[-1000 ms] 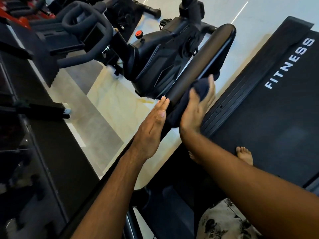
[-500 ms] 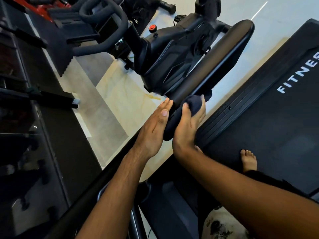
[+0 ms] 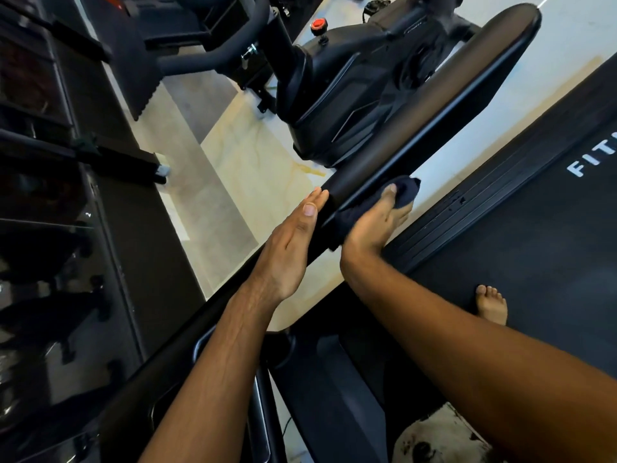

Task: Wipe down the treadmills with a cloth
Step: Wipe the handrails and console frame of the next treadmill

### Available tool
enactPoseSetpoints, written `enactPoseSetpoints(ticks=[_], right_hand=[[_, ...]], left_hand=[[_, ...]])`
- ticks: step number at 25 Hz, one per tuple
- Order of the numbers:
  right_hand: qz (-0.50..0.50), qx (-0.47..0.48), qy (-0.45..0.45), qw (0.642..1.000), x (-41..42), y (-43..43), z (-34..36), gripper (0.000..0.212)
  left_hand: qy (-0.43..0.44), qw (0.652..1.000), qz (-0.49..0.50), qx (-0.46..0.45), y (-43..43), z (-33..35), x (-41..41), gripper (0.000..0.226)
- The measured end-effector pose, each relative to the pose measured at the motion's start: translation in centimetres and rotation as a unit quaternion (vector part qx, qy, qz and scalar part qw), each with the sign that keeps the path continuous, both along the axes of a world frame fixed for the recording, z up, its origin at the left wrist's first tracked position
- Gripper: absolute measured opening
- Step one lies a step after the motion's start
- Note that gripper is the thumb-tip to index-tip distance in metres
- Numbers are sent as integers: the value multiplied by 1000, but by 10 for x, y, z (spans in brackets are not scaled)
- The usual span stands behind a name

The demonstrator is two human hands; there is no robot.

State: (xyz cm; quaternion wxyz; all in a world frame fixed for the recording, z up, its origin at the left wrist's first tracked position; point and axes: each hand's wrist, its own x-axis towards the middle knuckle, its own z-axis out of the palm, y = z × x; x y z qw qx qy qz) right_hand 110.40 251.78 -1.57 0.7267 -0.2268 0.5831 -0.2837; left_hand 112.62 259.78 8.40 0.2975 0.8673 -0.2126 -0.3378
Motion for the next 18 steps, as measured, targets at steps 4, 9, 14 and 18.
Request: enactPoseSetpoints(ticks=[4, 9, 14, 18], right_hand=[[18, -75, -18, 997, -8, 34, 15, 56], [32, -11, -17, 999, -5, 58, 12, 55], [-24, 80, 8, 996, 16, 66, -14, 76], [15, -11, -20, 1000, -4, 109, 23, 58]], left_hand=[[-8, 1000, 6, 10, 13, 5, 4, 58], [5, 999, 26, 19, 37, 9, 3, 61], [2, 999, 45, 25, 64, 10, 1, 61], [-11, 999, 47, 10, 80, 9, 0, 66]])
